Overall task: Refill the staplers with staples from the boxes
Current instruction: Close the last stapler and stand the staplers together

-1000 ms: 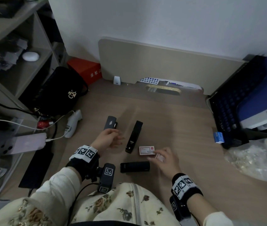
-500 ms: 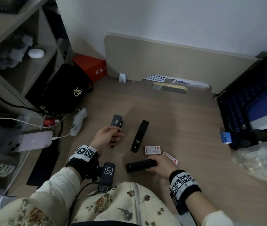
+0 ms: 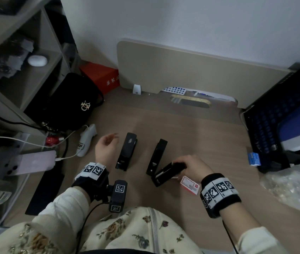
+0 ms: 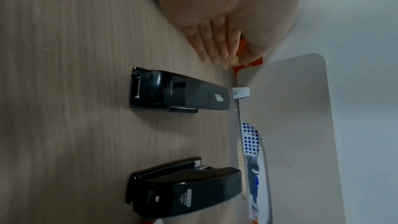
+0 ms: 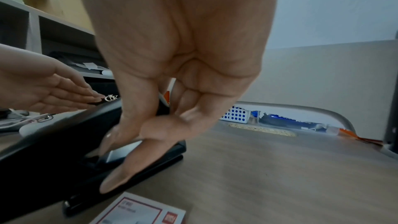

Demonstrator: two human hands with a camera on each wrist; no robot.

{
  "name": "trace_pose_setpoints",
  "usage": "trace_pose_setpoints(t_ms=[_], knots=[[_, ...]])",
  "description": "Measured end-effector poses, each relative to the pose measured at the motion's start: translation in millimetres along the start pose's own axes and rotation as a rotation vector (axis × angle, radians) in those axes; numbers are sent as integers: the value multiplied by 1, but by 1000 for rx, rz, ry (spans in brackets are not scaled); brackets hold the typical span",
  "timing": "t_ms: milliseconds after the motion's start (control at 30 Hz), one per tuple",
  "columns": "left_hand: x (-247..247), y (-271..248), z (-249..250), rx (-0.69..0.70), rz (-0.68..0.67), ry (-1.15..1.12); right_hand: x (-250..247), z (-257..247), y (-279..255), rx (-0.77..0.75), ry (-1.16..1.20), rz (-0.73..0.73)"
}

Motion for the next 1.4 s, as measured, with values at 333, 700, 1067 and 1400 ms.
trace_pose_setpoints(t_ms=[333,700,1067,1400], knots=[[36,-3,-29,-148,-278,337,-33,-11,28,-44,-43,51],[41,10,-34,-93,-289,661,-15,-19,58,-35,-35,68],[83,-3,-40,-36,-417,607,-2,-15,69,-18,-26,56],[100,-5,-47,-58,-466,519,-14,23,68,152,-64,62]])
Point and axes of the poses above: each hand's wrist, its own y-axis towards the middle knuckle, its own x-axis out of the palm, z = x × y, the point moved 10 cm from there along y, towards the middle knuckle, and after that the axes turned 2 degrees about -y, right-handed, at the moved point
